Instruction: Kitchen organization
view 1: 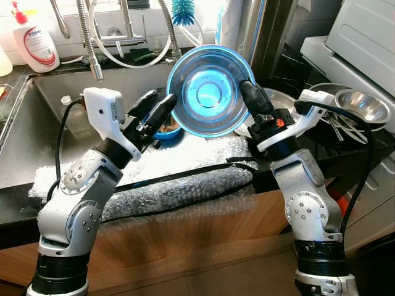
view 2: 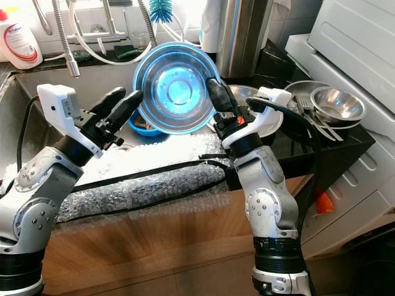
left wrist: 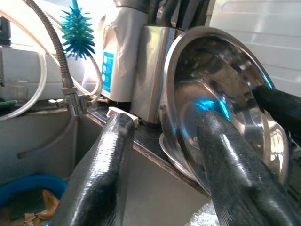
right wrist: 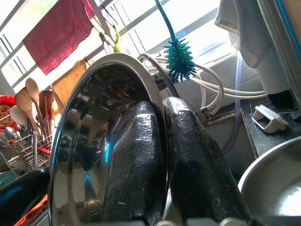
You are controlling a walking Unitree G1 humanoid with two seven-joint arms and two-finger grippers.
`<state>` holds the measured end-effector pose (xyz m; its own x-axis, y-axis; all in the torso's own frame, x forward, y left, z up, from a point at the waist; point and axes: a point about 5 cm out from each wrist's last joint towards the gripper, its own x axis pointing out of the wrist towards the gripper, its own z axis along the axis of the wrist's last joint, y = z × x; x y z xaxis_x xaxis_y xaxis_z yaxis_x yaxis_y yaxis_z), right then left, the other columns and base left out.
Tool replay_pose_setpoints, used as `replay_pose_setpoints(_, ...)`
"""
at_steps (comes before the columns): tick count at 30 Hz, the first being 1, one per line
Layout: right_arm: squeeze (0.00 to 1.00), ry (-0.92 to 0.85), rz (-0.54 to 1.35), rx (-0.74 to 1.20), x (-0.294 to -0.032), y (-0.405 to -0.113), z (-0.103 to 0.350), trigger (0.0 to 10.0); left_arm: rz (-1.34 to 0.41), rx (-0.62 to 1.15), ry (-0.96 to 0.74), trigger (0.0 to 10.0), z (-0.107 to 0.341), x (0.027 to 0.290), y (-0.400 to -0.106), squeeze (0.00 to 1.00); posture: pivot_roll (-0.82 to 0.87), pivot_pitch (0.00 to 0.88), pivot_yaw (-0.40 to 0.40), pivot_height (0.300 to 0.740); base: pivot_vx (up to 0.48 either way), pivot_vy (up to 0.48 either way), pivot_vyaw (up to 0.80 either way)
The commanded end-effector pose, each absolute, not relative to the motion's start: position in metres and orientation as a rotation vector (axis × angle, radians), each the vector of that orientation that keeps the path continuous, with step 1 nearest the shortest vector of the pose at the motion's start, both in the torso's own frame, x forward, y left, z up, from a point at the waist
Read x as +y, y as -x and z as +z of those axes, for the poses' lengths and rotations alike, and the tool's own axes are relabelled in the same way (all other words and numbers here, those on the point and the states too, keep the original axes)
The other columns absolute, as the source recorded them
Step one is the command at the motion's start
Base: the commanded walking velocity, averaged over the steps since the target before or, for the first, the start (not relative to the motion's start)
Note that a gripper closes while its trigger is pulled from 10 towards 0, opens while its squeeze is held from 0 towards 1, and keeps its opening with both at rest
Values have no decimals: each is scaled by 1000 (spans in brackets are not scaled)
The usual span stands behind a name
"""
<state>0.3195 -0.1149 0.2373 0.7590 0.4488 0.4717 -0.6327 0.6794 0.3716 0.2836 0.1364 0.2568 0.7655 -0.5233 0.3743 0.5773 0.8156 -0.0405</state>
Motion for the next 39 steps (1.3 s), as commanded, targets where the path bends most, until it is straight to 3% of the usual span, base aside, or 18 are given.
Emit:
replay_pose_setpoints(1, 0, -528, 651, -391, -113, -316, 246, 10000, -614, -370, 119, 10000, 259, 133, -279, 0, 62, 79, -32, 740, 0, 0, 0)
replay_pose_setpoints(16, 0, -519, 738, -377, -100, -308, 245, 10000, -528, -405, 106, 10000, 263, 134, -285, 0, 62, 93, -32, 740, 0, 0, 0)
replay_pose_setpoints(17, 0, -519, 739, -377, -100, -308, 245, 10000, -517, -411, 109, 8588, 264, 135, -286, 0, 62, 93, -32, 740, 0, 0, 0)
replay_pose_setpoints(18, 0, -519, 739, -376, -100, -308, 245, 10000, -504, -418, 107, 6000, 265, 136, -286, 0, 63, 93, -32, 740, 0, 0, 0)
replay_pose_setpoints(19, 0, -518, 739, -375, -100, -308, 245, 10000, -493, -424, 110, 0, 266, 137, -287, 0, 63, 94, -32, 740, 0, 0, 0)
replay_pose_setpoints(39, 0, -519, 735, -365, -98, -309, 245, 10000, -477, -438, 123, 0, 267, 136, -287, 0, 66, 96, -35, 740, 0, 0, 0)
